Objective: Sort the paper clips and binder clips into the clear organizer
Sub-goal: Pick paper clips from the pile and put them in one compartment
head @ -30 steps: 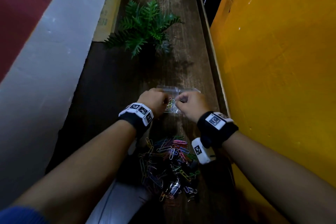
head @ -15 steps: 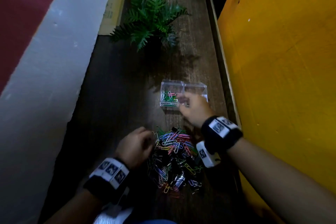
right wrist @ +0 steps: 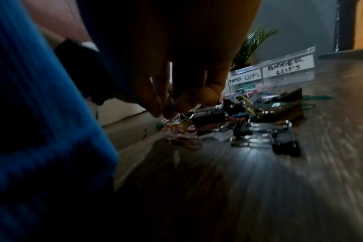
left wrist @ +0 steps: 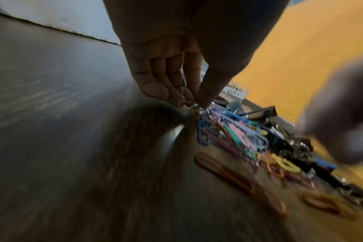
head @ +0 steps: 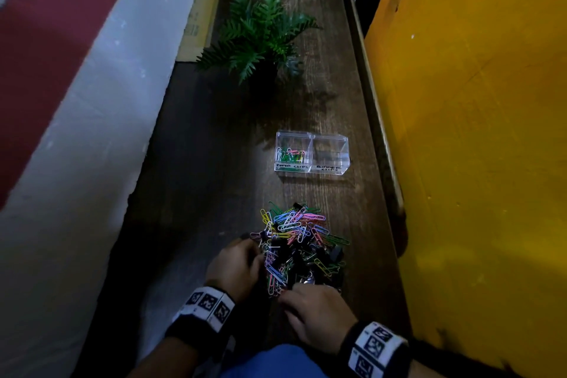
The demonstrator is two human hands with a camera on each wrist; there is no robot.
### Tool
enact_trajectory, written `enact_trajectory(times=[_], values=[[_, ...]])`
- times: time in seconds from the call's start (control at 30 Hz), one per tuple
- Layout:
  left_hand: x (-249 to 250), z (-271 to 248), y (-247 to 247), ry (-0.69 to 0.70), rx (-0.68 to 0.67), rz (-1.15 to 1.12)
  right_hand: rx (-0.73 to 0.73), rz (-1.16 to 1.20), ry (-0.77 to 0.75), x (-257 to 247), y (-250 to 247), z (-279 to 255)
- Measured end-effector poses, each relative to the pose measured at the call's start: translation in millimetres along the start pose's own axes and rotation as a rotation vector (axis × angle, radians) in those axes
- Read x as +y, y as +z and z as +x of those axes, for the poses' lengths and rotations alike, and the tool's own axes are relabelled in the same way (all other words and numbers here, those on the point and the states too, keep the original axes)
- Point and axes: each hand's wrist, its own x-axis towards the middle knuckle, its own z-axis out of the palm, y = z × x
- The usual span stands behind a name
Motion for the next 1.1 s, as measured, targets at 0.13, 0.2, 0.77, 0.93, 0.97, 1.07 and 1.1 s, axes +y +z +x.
enact_trajectory(times=[0.13, 0.2, 0.77, 0.93, 0.97, 1.07, 1.1], values=[[-1.3, -6.8, -10.4, -0.022, 0.038, -0.053, -0.046, -0.016, 0.017, 3.6, 7.1, -3.2], [-4.5, -12.7, -14.7, -0.052, 0.062, -0.081, -0.019, -0.016, 0.052, 9.3, 6.0, -4.1], [-28.4, -36.9, -14.4, -0.111, -0.007, -0.064, 0.12, -0.13, -0.046, 19.8, -8.3, 5.0], [-29.6, -38.9, -16.8, -0.092, -0.107, -0.004, 0.284, 0.043, -0.032, 15.5, -18.7, 3.0], [-29.5, -39.8, -16.4, -0.094, -0.126, 0.014, 0.306, 0.074, -0.031, 14.2, -20.7, 1.8], [-29.4, -41.6, -14.6, -0.098, -0.185, 0.066, 0.348, 0.162, -0.005, 9.4, -27.2, -2.6], [-29.1, -41.5, -14.6, -0.099, -0.196, 0.079, 0.359, 0.199, 0.018, 8.6, -29.0, -3.8]])
